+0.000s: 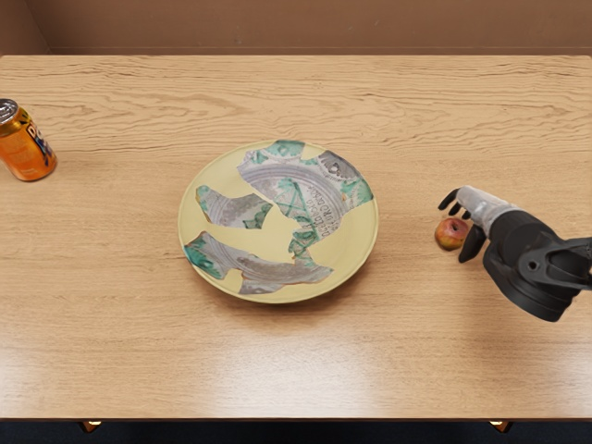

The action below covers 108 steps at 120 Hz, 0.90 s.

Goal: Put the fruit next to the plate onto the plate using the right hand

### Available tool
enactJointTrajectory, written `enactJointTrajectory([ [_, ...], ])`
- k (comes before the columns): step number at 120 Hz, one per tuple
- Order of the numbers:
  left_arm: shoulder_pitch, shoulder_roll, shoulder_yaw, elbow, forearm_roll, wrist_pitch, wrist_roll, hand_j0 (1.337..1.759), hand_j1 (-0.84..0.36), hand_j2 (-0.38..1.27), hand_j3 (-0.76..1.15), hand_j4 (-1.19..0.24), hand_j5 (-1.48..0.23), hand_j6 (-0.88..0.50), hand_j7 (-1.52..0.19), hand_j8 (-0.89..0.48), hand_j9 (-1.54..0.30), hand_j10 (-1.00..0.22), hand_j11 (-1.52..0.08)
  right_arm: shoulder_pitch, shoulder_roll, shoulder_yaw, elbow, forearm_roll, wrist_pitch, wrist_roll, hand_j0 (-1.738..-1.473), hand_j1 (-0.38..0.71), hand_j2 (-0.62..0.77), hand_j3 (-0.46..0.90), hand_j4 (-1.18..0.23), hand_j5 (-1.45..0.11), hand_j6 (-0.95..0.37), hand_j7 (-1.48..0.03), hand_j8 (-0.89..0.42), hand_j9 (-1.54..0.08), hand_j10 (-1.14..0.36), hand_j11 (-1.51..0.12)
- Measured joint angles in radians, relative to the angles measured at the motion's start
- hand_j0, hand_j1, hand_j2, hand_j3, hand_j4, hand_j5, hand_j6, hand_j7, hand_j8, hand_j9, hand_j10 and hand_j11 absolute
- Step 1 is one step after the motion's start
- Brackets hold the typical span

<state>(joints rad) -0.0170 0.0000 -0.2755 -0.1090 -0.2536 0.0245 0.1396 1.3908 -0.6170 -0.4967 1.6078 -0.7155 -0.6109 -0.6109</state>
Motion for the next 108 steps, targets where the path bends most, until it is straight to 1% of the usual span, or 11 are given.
enactJointTrajectory([
  [31,0.002,0.000,0.001,0.000,0.000,0.000,0.000,1.658,0.35,0.00,0.00,0.00,0.00,0.00,0.00,0.00,0.00,0.00,0.00,-0.003,0.019,0.000,-0.001,0.000,0.000,0.000,-1.658,0.13,-0.08,0.00,-0.40,-0.52,-0.40,-0.52,-0.40,-0.52,-0.40,-0.52],
  [38,0.002,0.000,0.001,0.000,0.000,0.000,0.000,1.658,0.35,0.00,0.00,0.00,0.00,0.00,0.00,0.00,0.00,0.00,0.00,-0.003,0.020,0.000,-0.001,-0.003,0.000,0.000,-1.658,0.16,-0.08,0.00,-0.43,-0.55,-0.43,-0.56,-0.40,-0.56,-0.43,-0.56],
  [52,0.002,0.000,0.001,0.000,0.000,0.000,0.000,1.658,0.35,0.00,0.00,0.00,0.00,0.00,0.00,0.00,0.00,0.00,0.00,-0.009,0.021,-0.001,-0.002,-0.010,0.000,0.000,-1.658,0.23,-0.09,0.00,-0.49,-0.63,-0.49,-0.63,-0.44,-0.63,-0.49,-0.63],
  [64,0.000,0.000,0.001,0.000,0.000,0.000,0.000,1.658,0.35,0.00,0.00,0.00,0.00,0.00,0.00,0.00,0.00,0.00,0.00,-0.017,0.021,-0.001,-0.005,-0.023,0.000,0.000,-1.652,0.25,-0.09,0.00,-0.54,-0.66,-0.49,-0.67,-0.42,-0.68,-0.52,-0.68],
  [69,0.001,0.000,0.001,0.000,0.000,0.000,0.000,1.658,0.35,0.00,0.00,0.00,0.00,0.00,0.00,0.00,0.00,0.00,0.00,-0.019,0.022,-0.001,-0.006,-0.025,0.002,0.000,-1.650,0.26,-0.07,0.00,-0.55,-0.69,-0.47,-0.70,-0.40,-0.71,-0.53,-0.71],
  [78,0.001,0.000,0.000,0.000,0.000,0.000,0.000,1.658,0.35,0.00,0.00,0.00,0.00,0.00,0.00,0.00,0.00,0.00,0.00,-0.021,0.022,0.000,-0.007,-0.028,0.004,0.000,-1.644,0.26,-0.10,0.00,-0.56,-0.74,-0.44,-0.74,-0.37,-0.77,-0.55,-0.77],
  [87,0.001,0.000,0.000,0.000,0.000,0.000,0.000,1.658,0.35,0.00,0.00,0.00,0.00,0.00,0.00,0.00,0.00,0.00,0.00,-0.021,0.022,-0.001,-0.007,-0.027,0.003,0.000,-1.645,0.26,-0.04,0.00,-0.60,-0.78,-0.42,-0.78,-0.37,-0.81,-0.59,-0.81],
  [94,0.001,0.000,0.000,0.000,0.000,0.000,0.000,1.658,0.35,0.00,0.00,0.00,0.00,0.00,0.00,0.00,0.00,0.00,0.00,-0.021,0.022,0.000,-0.007,-0.027,0.003,0.000,-1.645,0.28,-0.01,0.00,-0.62,-0.83,-0.40,-0.82,-0.34,-0.85,-0.61,-0.86],
  [104,0.000,0.000,0.000,0.000,0.000,0.000,0.000,1.658,0.35,0.00,0.00,0.00,0.00,0.00,0.00,0.00,0.00,0.00,0.00,-0.021,0.022,0.000,-0.006,-0.026,0.004,0.001,-1.643,0.28,-0.03,0.00,-0.65,-0.90,-0.37,-0.87,-0.31,-0.92,-0.61,-0.92],
  [108,0.000,0.000,0.000,0.000,0.000,0.000,0.000,1.658,0.35,0.00,0.00,0.00,0.00,0.00,0.00,0.00,0.00,0.00,0.00,-0.021,0.022,-0.001,-0.006,-0.027,0.004,0.001,-1.643,0.28,0.00,0.00,-0.66,-0.92,-0.36,-0.89,-0.31,-0.94,-0.61,-0.95],
])
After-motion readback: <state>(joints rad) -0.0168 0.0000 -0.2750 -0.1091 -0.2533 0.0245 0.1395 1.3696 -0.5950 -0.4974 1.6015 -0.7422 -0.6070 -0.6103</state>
